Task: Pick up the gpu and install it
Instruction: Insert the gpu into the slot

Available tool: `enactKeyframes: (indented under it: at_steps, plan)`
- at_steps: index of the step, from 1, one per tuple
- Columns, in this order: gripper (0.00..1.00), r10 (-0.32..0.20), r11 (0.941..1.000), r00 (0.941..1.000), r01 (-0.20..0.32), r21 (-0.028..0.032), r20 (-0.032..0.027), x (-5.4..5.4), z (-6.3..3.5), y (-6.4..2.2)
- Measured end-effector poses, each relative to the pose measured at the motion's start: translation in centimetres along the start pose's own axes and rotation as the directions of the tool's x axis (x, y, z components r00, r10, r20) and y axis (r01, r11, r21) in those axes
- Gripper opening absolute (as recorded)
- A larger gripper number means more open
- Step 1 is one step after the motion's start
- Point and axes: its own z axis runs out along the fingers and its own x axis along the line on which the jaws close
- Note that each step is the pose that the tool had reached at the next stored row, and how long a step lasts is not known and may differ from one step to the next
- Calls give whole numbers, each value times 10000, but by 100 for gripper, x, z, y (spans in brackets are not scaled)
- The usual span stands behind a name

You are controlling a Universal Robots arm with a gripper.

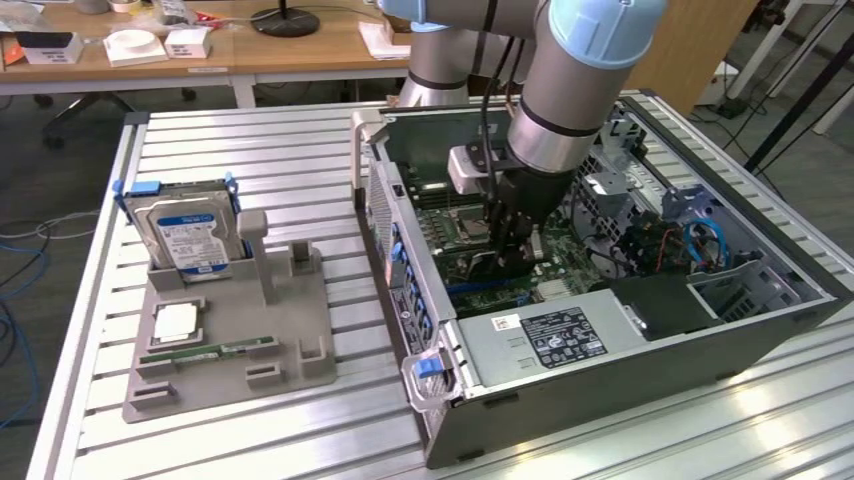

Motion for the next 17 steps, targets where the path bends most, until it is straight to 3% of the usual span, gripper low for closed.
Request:
enactKeyframes:
  at_steps: [17]
  plan:
    - [26, -2, 10000, 10000, 2, 1, 7, -8, 27, 8]
